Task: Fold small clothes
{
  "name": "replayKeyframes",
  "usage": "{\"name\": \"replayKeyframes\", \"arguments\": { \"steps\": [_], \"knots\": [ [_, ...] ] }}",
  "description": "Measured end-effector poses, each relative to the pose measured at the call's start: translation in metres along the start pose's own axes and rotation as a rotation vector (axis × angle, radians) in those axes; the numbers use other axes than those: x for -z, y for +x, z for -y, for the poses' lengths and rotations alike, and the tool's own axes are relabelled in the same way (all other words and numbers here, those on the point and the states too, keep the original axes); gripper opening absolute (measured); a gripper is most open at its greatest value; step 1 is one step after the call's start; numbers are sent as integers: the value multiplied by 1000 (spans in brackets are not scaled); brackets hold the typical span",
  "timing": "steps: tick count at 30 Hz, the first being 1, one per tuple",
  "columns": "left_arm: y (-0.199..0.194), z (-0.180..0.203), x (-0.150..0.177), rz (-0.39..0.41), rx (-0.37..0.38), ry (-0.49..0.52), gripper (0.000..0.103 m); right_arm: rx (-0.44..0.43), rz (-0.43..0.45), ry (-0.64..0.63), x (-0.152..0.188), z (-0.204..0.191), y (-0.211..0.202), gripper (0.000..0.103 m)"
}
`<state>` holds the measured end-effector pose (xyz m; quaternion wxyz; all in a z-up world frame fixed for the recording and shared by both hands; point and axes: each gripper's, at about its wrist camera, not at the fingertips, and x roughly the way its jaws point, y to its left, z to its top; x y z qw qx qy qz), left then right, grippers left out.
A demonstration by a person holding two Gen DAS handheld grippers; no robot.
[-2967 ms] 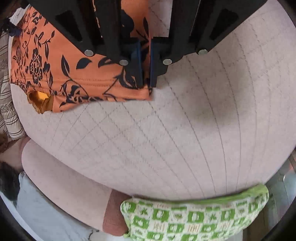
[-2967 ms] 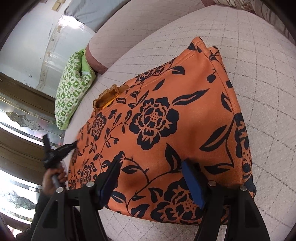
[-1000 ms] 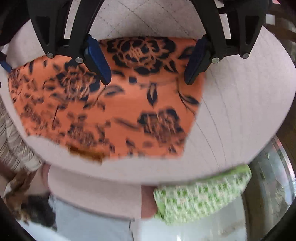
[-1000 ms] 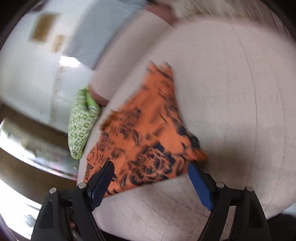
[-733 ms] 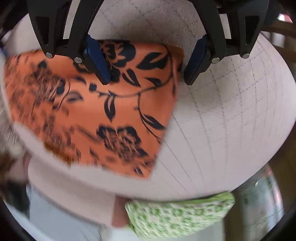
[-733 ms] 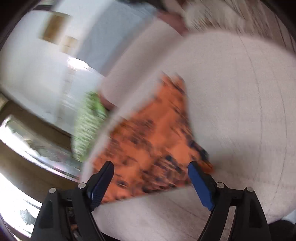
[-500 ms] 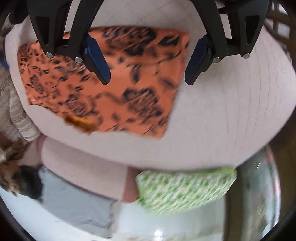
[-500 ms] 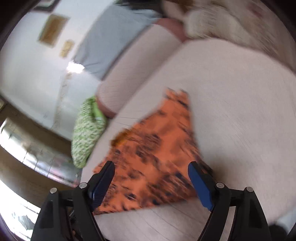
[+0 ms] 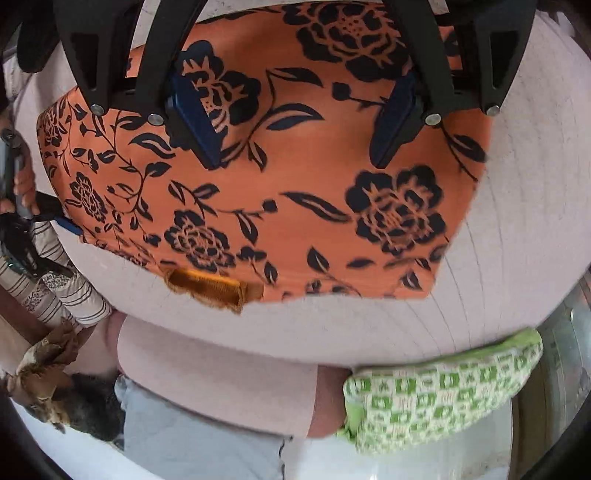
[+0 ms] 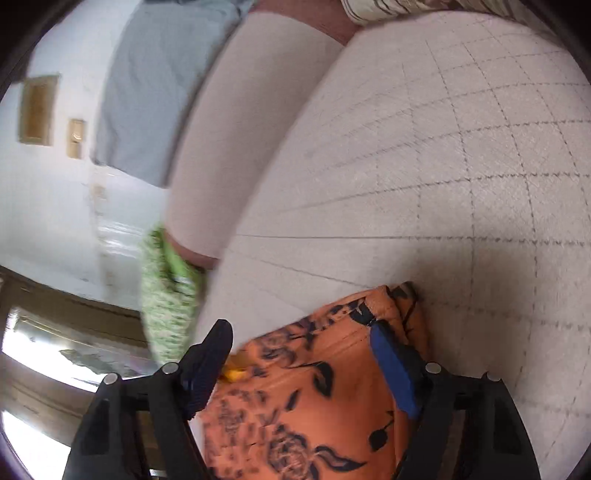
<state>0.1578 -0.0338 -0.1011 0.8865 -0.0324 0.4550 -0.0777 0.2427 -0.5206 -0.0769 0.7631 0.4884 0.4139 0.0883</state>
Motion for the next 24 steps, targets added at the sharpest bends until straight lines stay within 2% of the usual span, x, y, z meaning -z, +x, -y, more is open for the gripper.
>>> {"name": "replayKeyframes", "arguments": {
  "steps": [2, 3, 5, 6, 8, 12, 15, 18, 21, 24],
  "knots": [
    [6, 0, -1, -11, 2, 2, 83, 10, -14, -43, 1, -3, 4, 81],
    [13, 1, -1, -36, 0, -1, 83, 73, -20, -43, -1, 2, 10, 81],
    [21, 3, 0, -73, -30, 19, 83, 41, 1, 57, -1, 15, 7, 79],
    [18, 5, -1, -63, -34, 37, 83, 49, 13, 34, 3, 6, 1, 80],
    [9, 6, -4, -41, -28, 34, 83, 78, 22, -93, 22, -26, -18, 80],
    [-8, 11, -5, -20, -15, 20, 83, 70, 25, -182, 78, -57, -61, 80],
    [-18, 22, -2, -2, 3, 29, 83, 54, 21, -74, 134, -45, -91, 81],
    [-24, 37, 5, 11, 22, 58, 83, 38, 17, 54, 184, -18, -99, 83],
    [-20, 49, 15, -8, 11, 101, 83, 49, 2, 183, 201, 19, -88, 83],
    [-19, 52, 24, -31, -12, 124, 83, 32, 40, 224, 199, 29, -81, 83]
  ]
}}
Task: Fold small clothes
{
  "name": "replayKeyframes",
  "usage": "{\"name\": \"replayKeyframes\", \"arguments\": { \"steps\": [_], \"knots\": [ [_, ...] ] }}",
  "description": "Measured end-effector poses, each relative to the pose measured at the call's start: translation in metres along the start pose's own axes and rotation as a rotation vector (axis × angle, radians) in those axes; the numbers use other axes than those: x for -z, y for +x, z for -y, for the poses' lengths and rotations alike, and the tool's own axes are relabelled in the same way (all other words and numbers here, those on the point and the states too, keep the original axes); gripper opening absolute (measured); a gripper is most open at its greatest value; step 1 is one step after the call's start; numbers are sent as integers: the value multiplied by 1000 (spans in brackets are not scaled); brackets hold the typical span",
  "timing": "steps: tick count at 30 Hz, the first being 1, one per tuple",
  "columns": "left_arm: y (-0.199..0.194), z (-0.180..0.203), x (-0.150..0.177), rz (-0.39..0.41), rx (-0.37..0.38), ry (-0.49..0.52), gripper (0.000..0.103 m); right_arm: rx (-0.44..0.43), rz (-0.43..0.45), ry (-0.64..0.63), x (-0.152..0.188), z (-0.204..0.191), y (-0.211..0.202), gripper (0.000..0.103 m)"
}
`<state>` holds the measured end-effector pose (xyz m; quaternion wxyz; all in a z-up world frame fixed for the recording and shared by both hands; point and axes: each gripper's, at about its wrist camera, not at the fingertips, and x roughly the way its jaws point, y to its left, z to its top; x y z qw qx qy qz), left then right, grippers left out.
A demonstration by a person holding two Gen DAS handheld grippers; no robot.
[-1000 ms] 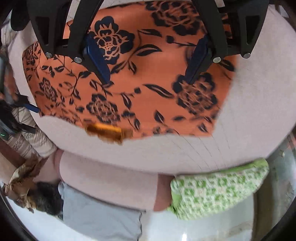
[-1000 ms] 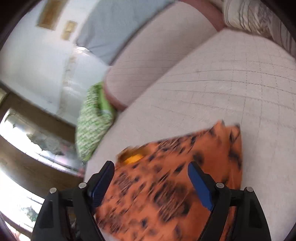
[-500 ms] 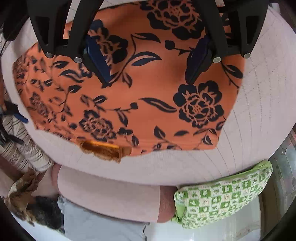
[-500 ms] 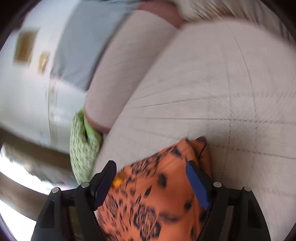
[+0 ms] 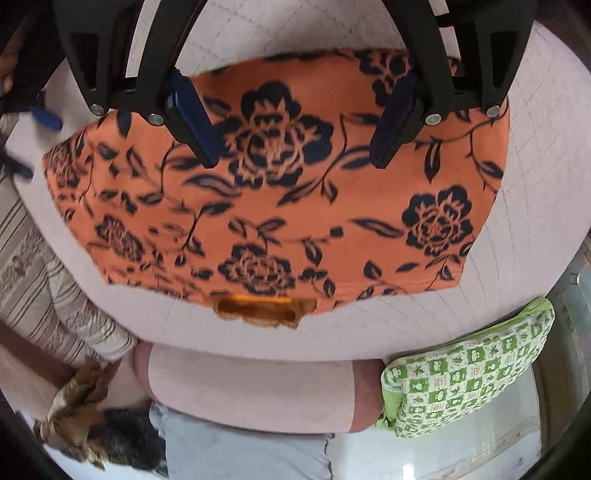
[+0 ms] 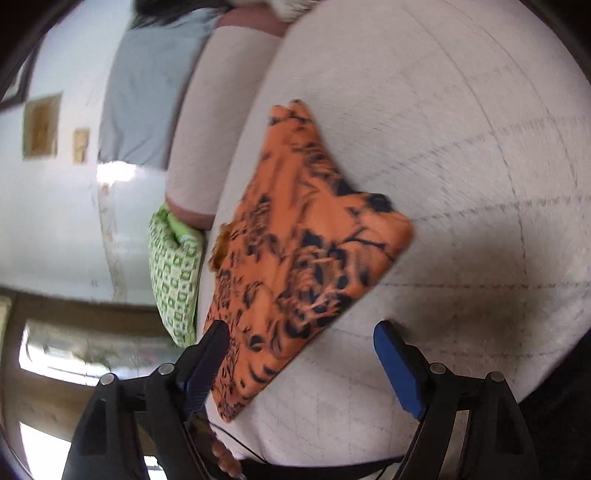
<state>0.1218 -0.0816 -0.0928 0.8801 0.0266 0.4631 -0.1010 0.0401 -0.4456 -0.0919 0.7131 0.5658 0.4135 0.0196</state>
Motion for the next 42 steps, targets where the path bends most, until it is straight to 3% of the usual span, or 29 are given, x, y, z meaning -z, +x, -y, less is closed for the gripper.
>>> {"name": "replayKeyframes", "arguments": {
  "steps": [4, 7, 11, 22, 26, 32, 35, 38, 42],
  "knots": [
    [-7, -9, 3, 14, -11, -39, 83, -7, 61, 16, -17, 1, -2, 83],
    [-3, -12, 1, 1, -24, -49, 83, -18, 57, 77, -28, 9, 7, 83],
    [3, -10, -1, -22, -44, -48, 83, -27, 67, 59, -30, 3, 6, 84],
    [11, -11, -11, -47, -54, -66, 83, 79, 91, -70, -31, -19, 14, 84],
    [20, -14, -11, -72, -57, -67, 83, 92, 87, -64, -34, -11, 12, 84],
    [3, -25, -15, 29, -67, -102, 83, 103, 115, -74, -35, -17, 8, 84],
    [19, -22, -13, -45, -72, -70, 83, 121, 123, -94, -34, -21, 4, 84],
    [19, -20, -12, -36, -52, -84, 83, 164, 131, -138, -38, -25, -6, 84],
    [27, 0, -16, -45, -3, -44, 83, 176, 48, -104, -51, -9, 7, 84]
  ]
}}
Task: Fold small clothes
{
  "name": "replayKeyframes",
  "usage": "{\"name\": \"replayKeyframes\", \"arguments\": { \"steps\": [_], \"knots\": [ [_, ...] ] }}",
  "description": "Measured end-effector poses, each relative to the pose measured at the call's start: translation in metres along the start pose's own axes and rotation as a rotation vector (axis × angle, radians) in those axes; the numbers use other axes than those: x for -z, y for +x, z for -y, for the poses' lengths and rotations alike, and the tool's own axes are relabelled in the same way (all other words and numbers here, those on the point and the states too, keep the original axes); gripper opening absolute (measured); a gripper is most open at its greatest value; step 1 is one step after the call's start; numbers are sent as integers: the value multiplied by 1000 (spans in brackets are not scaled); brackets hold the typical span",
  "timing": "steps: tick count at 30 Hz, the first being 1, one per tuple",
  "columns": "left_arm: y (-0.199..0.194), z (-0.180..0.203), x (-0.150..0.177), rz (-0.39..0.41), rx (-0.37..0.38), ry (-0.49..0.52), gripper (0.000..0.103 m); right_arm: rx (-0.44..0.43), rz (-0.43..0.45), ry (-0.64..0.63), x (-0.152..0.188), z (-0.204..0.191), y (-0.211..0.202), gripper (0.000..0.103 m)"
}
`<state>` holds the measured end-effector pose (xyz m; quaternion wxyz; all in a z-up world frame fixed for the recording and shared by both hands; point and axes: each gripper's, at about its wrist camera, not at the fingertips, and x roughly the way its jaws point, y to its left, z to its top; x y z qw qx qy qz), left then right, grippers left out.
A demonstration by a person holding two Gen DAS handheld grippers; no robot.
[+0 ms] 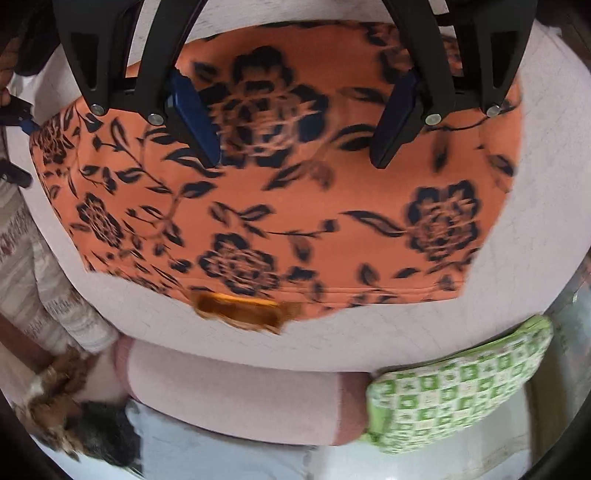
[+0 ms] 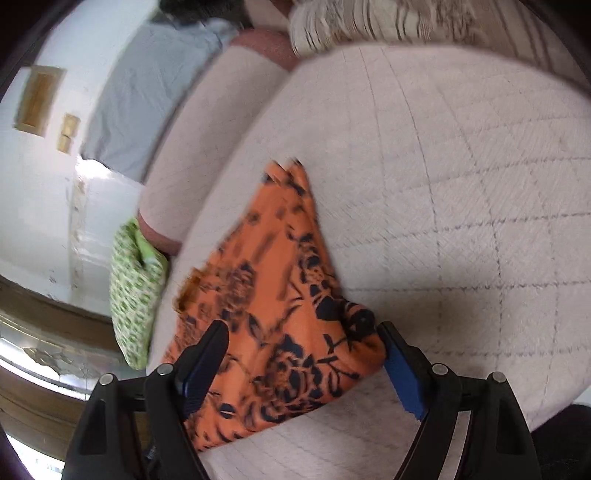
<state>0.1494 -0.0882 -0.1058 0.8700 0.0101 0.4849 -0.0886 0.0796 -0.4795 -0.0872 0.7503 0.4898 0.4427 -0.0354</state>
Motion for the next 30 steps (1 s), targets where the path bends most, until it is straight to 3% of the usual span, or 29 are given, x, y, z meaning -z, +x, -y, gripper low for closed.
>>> {"name": "replayKeyframes", "arguments": {
  "steps": [4, 6, 7, 8, 9, 11, 14, 15, 17, 18, 20, 22, 24, 25, 28, 30],
  "knots": [
    [10, 19, 3, -10, -45, 98, 83, -53, -20, -11, -5, -4, 4, 81],
    [2, 19, -1, 13, -19, 88, 83, -40, -53, -54, -6, -11, 8, 60],
    [-4, 19, -4, 32, -12, 76, 83, -32, -64, -66, -6, -13, 10, 54],
    [-11, 18, -6, 66, -7, 68, 83, -23, -62, -91, -6, -17, 9, 36],
    [-16, 19, -9, 100, -11, 68, 83, -12, -50, -114, -5, -20, 7, 25],
    [-11, 23, -9, 97, -43, 88, 83, 28, -19, -150, -2, -21, 2, 15],
    [28, 28, 0, -66, -70, 151, 86, 102, -53, -113, 8, 2, 12, 14],
    [21, 30, 1, -22, -81, 173, 86, 81, -55, -103, 10, 6, 9, 13],
    [11, 31, -5, -22, -60, 154, 86, 65, -46, -108, 8, 0, -5, 25],
    [1, 29, -9, 10, -25, 116, 86, 75, -32, -126, 6, -3, -12, 49],
    [-7, 28, -12, 53, -10, 112, 86, 86, 45, -169, -2, -12, -31, 83],
    [4, 31, -12, 36, -33, 151, 86, 101, 105, -239, -20, -28, -40, 83],
    [25, 32, -9, -42, -40, 172, 87, 48, 73, -251, -42, -39, -28, 83],
    [27, 30, -7, -36, -35, 163, 89, 8, 40, -254, -60, -44, -11, 83],
    [27, 31, -7, -13, -33, 169, 89, 62, -8, -293, -97, -57, 31, 83],
    [27, 30, -6, -9, -29, 162, 90, 84, -93, -326, -115, -64, 67, 81]
  ]
}}
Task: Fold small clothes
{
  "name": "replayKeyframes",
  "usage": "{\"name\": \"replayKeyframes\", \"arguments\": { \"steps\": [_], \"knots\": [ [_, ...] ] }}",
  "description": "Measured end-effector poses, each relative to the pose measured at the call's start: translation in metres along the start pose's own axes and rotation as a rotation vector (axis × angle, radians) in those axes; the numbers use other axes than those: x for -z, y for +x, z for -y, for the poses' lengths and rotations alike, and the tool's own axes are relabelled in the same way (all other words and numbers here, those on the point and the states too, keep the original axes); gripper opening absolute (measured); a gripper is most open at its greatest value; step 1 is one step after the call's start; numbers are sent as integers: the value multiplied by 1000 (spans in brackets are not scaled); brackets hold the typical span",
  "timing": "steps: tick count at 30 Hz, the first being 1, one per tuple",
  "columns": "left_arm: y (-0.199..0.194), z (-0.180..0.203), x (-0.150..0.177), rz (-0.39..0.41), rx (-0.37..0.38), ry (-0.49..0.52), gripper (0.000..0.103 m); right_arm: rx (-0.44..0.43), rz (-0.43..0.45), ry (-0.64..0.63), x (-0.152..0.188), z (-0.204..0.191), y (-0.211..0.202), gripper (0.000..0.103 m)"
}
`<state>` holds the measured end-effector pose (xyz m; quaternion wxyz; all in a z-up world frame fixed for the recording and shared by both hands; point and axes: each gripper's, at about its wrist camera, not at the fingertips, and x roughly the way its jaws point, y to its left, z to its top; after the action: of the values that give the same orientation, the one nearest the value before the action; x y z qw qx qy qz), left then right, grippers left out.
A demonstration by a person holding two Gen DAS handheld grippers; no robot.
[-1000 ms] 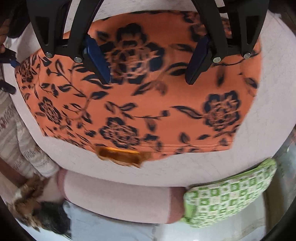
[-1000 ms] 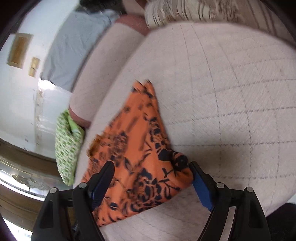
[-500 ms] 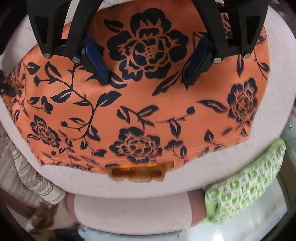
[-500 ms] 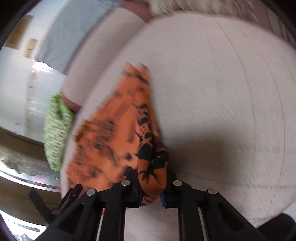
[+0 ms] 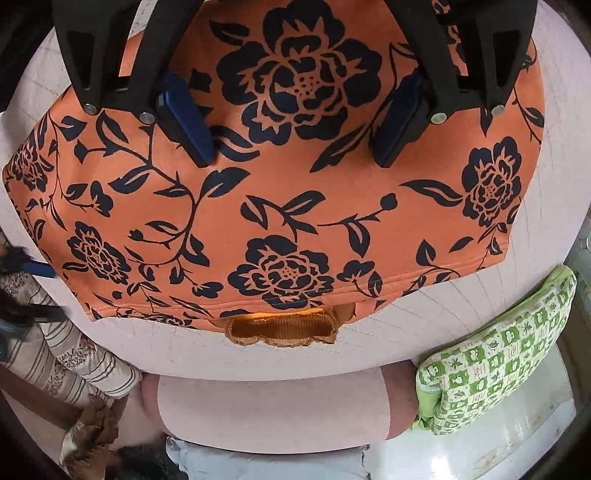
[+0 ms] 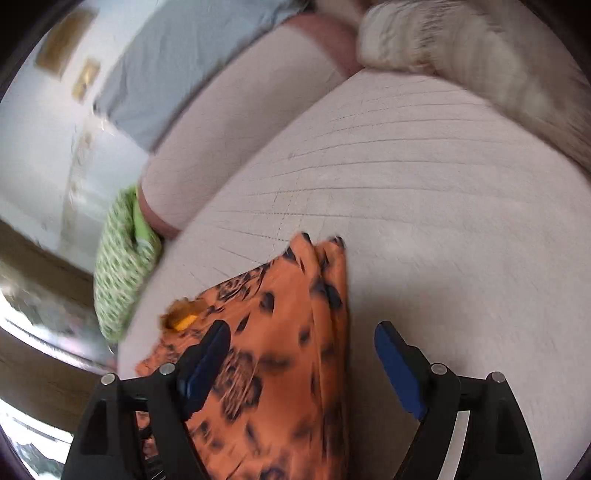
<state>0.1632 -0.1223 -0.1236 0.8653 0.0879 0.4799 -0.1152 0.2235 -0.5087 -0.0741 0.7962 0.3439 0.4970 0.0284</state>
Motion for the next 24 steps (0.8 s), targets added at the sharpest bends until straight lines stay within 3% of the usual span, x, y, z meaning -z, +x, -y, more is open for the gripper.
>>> {"name": "replayKeyframes", "arguments": {
  "steps": [1, 2, 3, 5, 7, 9, 10, 11, 13, 14, 15, 18, 20, 21, 23, 24],
  "knots": [
    [0, 1, 0, 3, -2, 2, 90, 5, -23, 1, -8, 0, 16, 80],
    [0, -1, 1, 7, -3, 3, 90, 2, -52, -16, -11, -3, 26, 65],
    [0, -2, 2, 10, -3, 2, 90, 53, -93, -48, -14, -10, 36, 22],
    [0, -2, 1, 16, 1, 3, 92, 68, -49, -112, -12, -26, 28, 17],
    [-2, -2, 4, 20, 1, -1, 94, 129, 35, -153, -9, -35, 18, 16],
    [0, -1, 3, 19, -5, 4, 95, 181, -26, -82, -9, -17, 37, 17],
    [-1, -2, 2, 11, -4, 5, 95, 151, -15, -49, -7, -9, 38, 18],
    [-2, -4, 0, 6, 5, 4, 95, 132, 14, -44, -5, -10, 30, 24],
    [-9, -11, -2, 5, 11, -19, 95, 182, 55, -69, 1, -20, 9, 40],
    [-13, -15, -3, 12, 2, -37, 95, 199, 91, -90, 6, -27, -4, 56],
    [-19, -20, -1, 27, 1, -56, 95, 193, 143, -119, 15, -40, -23, 62],
    [-35, -32, 9, 48, -16, -99, 95, 60, 133, -167, 40, -64, -49, 62],
    [-38, -37, 17, 35, -20, -106, 95, -51, 74, -188, 63, -72, -48, 71],
    [-39, -41, 21, 24, -28, -111, 95, -71, 35, -182, 69, -70, -39, 71],
    [-42, -47, 27, 6, -32, -131, 95, -8, -13, -100, 75, -40, -14, 71],
    [-46, -51, 30, 2, -26, -142, 95, 13, -22, -19, 76, -18, -4, 56]
  ]
}}
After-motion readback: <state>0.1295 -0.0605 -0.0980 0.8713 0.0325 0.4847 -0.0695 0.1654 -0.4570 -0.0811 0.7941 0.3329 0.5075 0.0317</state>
